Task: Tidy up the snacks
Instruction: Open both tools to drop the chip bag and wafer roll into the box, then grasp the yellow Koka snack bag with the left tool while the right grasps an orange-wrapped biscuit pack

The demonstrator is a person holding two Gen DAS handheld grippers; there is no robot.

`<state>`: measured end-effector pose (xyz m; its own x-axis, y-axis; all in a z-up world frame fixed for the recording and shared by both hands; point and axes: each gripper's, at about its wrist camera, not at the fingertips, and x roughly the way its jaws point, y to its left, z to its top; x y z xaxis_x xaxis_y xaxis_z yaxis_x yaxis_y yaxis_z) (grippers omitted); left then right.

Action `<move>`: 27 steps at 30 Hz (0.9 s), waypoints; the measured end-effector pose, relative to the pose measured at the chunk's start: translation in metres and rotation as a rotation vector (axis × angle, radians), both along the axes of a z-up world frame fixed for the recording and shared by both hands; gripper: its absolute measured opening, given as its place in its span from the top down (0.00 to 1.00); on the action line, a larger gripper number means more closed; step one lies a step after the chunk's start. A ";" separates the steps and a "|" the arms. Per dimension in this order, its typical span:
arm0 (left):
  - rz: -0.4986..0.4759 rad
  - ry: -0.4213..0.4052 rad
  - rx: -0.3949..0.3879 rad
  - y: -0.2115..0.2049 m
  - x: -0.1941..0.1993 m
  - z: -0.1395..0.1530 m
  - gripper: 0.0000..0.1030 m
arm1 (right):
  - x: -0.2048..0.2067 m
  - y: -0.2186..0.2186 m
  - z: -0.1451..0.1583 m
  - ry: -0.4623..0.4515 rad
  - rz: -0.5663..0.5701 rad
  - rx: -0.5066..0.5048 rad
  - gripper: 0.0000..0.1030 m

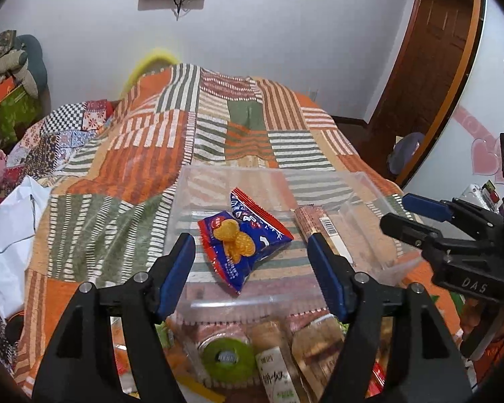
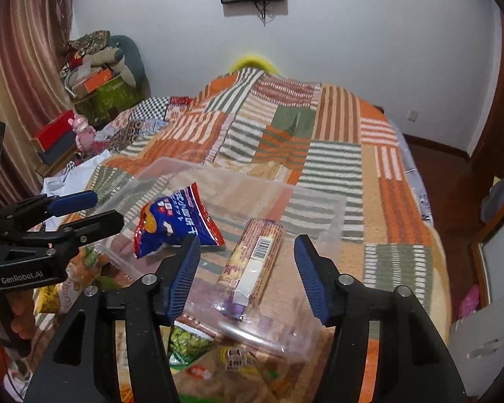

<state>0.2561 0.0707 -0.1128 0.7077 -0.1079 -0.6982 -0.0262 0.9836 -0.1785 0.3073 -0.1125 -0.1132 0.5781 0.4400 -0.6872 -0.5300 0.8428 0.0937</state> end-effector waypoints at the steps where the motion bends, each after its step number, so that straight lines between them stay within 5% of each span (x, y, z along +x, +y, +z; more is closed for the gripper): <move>1: 0.002 -0.006 0.002 0.001 -0.005 0.004 0.32 | -0.003 -0.003 0.004 -0.009 -0.003 0.006 0.42; 13: 0.028 -0.013 0.098 0.026 -0.064 0.018 0.25 | -0.043 -0.037 0.019 -0.090 -0.046 -0.019 0.35; 27: 0.058 0.114 0.092 0.048 -0.107 -0.034 0.22 | -0.070 -0.082 -0.024 0.039 -0.124 -0.029 0.33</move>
